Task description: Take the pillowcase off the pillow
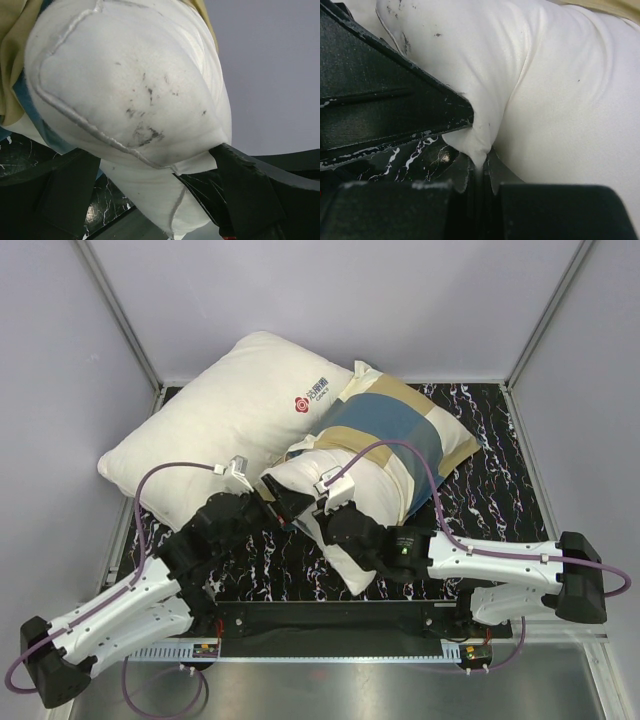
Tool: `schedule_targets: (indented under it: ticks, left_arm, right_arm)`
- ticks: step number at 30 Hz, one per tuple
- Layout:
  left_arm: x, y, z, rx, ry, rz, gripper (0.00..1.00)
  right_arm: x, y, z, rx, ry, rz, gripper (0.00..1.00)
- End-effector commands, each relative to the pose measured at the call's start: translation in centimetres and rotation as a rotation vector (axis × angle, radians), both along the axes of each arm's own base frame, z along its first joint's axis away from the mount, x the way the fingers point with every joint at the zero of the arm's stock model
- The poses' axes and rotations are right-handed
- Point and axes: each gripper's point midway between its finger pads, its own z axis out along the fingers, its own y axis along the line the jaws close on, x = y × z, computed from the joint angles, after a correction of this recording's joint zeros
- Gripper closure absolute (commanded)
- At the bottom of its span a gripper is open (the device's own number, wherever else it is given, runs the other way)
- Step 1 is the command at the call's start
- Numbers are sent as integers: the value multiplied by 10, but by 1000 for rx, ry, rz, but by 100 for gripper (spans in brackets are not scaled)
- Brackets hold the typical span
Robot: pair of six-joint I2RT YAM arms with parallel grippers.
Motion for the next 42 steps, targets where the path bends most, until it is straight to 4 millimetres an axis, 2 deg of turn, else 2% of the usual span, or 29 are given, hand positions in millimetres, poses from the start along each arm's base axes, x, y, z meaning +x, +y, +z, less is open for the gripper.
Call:
schedule_targets:
  ticks: [1, 2, 12, 15, 19, 21, 26, 27, 28, 29, 30, 31, 32, 33, 34, 38, 41, 42]
  left_arm:
    - [8, -3, 48, -190, -116, 44, 1]
    - [9, 0, 43, -191, -115, 60, 1]
    - [16, 18, 69, -262, -214, 160, 1]
    - [21, 20, 68, -245, -219, 181, 1]
    - [25, 7, 55, -208, -175, 155, 1]
    - [27, -2, 42, -183, -143, 130, 1]
    - [24, -25, 15, -126, -82, 46, 1]
    - [24, -31, 12, -125, -85, 29, 4]
    - [22, -33, 9, -106, -99, 7, 29]
    - [19, -34, 1, -90, -98, -14, 43]
    - [18, -33, -3, -79, -101, -21, 62]
    - [16, -31, -8, -57, -113, -29, 79]
    - [13, -28, -22, -31, -103, -33, 99]
    - [10, -24, -33, -4, -89, -36, 100]
    - [6, -19, -46, 28, -84, -42, 100]
    - [-8, -8, -84, 113, -56, -88, 100]
    - [-19, -5, -105, 159, -48, -136, 100]
    - [-22, -5, -109, 165, -48, -148, 100]
  right_arm:
    - [-18, 26, 37, 190, 12, 84, 100]
    - [-19, 27, 36, 185, 16, 88, 100]
    - [-27, 43, 26, 146, 30, 136, 100]
    - [-30, 47, 26, 137, 27, 147, 100]
    - [-33, 51, 31, 137, 15, 167, 100]
    - [-34, 53, 35, 140, 7, 178, 100]
    - [-48, 65, 55, 171, -11, 265, 100]
    - [-53, 68, 59, 178, -10, 292, 100]
    - [-55, 69, 59, 167, -9, 302, 99]
    - [-56, 68, 59, 162, -7, 307, 96]
    - [-57, 67, 61, 161, -2, 305, 87]
    - [-57, 60, 62, 154, 3, 296, 68]
    - [-57, 55, 66, 156, 0, 293, 56]
    - [-55, 49, 66, 150, -7, 280, 47]
    - [-55, 39, 75, 158, -18, 270, 32]
    - [-45, 4, 104, 157, -93, 205, 15]
    - [-25, -21, 123, 135, -169, 83, 3]
    - [-16, -28, 132, 126, -194, 41, 3]
